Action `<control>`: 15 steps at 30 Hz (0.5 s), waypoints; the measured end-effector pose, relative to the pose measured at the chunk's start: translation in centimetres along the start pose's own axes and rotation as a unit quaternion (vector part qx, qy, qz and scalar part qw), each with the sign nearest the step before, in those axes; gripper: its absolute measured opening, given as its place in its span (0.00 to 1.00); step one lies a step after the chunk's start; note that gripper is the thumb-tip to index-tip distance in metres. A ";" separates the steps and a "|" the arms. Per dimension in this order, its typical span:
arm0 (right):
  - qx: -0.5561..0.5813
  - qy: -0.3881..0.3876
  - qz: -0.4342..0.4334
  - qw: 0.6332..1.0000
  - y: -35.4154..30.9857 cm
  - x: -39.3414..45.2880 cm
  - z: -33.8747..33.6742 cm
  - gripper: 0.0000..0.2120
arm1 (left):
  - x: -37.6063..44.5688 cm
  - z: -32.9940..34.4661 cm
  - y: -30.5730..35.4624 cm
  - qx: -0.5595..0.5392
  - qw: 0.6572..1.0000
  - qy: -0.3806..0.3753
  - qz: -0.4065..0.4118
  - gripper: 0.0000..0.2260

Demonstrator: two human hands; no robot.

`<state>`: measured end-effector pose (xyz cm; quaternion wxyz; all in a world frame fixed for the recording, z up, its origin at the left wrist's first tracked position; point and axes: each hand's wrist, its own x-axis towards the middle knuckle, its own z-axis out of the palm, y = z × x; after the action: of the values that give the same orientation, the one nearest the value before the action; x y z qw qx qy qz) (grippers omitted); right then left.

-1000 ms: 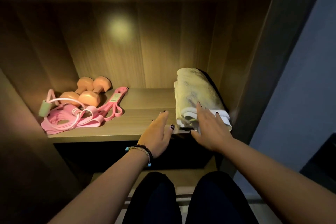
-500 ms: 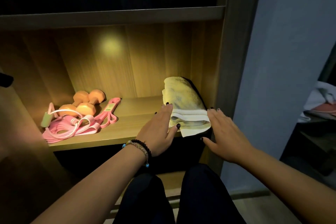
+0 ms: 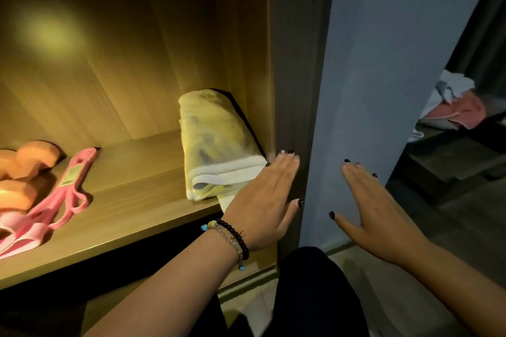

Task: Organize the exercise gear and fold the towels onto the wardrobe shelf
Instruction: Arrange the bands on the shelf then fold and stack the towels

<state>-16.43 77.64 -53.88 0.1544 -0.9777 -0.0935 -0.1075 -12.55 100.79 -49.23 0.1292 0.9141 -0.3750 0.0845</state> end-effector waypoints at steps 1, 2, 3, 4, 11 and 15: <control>0.005 -0.005 0.018 1.000 0.8 0.2 0.2 0.43 | 1.2 0.6 0.1 0.000 1.000 -0.015 0.018 0.30; 0.014 -0.008 0.036 0.999 1.6 0.5 0.4 0.43 | 2.5 1.1 0.1 0.001 0.999 -0.030 0.039 0.30; 0.026 -0.011 0.056 0.998 2.4 0.8 0.5 0.43 | 3.7 1.8 0.2 0.002 0.997 -0.039 0.060 0.30; 0.035 -0.012 0.078 0.996 3.2 1.1 0.6 0.43 | 4.9 2.4 0.2 0.005 0.996 -0.045 0.081 0.30; 0.052 -0.006 0.195 0.979 7.7 3.2 -0.4 0.39 | 13.8 4.1 1.6 -0.019 0.984 -0.101 0.143 0.31; 0.035 -0.017 0.245 0.969 8.7 3.8 -4.8 0.36 | 18.0 2.8 3.1 -0.078 0.972 -0.176 0.135 0.32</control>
<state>-11.76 68.58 -50.98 0.2087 -0.9664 0.1425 -0.0468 -1.91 85.92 -46.80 0.1199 0.8425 -0.5174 -0.0904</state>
